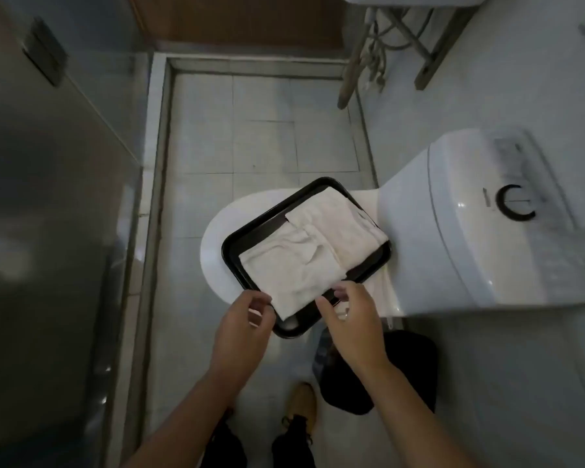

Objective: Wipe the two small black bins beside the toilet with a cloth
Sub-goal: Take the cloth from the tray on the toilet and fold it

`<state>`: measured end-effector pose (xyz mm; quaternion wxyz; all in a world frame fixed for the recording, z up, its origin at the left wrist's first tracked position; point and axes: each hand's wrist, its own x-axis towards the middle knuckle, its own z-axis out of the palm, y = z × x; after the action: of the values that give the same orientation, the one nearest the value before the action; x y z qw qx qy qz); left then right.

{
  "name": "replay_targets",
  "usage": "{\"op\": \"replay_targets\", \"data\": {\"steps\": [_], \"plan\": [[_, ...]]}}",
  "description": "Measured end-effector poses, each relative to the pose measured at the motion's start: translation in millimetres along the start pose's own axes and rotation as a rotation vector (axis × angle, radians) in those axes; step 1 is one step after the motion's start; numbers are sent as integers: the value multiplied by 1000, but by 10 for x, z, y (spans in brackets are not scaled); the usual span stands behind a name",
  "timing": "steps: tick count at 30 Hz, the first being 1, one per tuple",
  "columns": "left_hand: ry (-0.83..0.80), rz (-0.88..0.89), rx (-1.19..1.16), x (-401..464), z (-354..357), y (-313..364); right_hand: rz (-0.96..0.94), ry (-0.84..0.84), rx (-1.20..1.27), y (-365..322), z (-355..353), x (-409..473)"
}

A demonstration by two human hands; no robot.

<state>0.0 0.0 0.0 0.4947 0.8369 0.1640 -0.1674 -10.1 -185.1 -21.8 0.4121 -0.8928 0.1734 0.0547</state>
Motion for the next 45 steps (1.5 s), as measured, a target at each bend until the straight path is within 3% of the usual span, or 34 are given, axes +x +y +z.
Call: {"op": "replay_targets", "data": {"steps": [3,15,18,20,26,29,31,34,36,40,45], "plan": [[-1,62,-23,237,268,-250,-78,49,-115,329,239,264],[97,347,-143,716,899,-884,132,286,-119,846,752,872],[105,408,-171,642,902,-971,10,369,-217,739,854,778],[127,442,-211,487,877,-1017,-78,371,-148,627,875,645],[160,384,-288,-124,657,-1029,-298,226,361,142,548,234],[190,399,-302,-207,452,-976,-353,253,504,-67,429,59],[176,293,-348,-219,369,-934,-340,288,594,-134,362,-49],[-130,-73,-701,-195,405,-830,-278,264,687,-187,301,-142],[-279,-223,-838,-160,539,-777,-225,241,730,-195,283,-157],[-314,-211,-906,3,822,-669,-144,232,831,-286,157,-137],[-219,-166,-703,343,911,-736,-117,252,874,-355,9,-27]]}}
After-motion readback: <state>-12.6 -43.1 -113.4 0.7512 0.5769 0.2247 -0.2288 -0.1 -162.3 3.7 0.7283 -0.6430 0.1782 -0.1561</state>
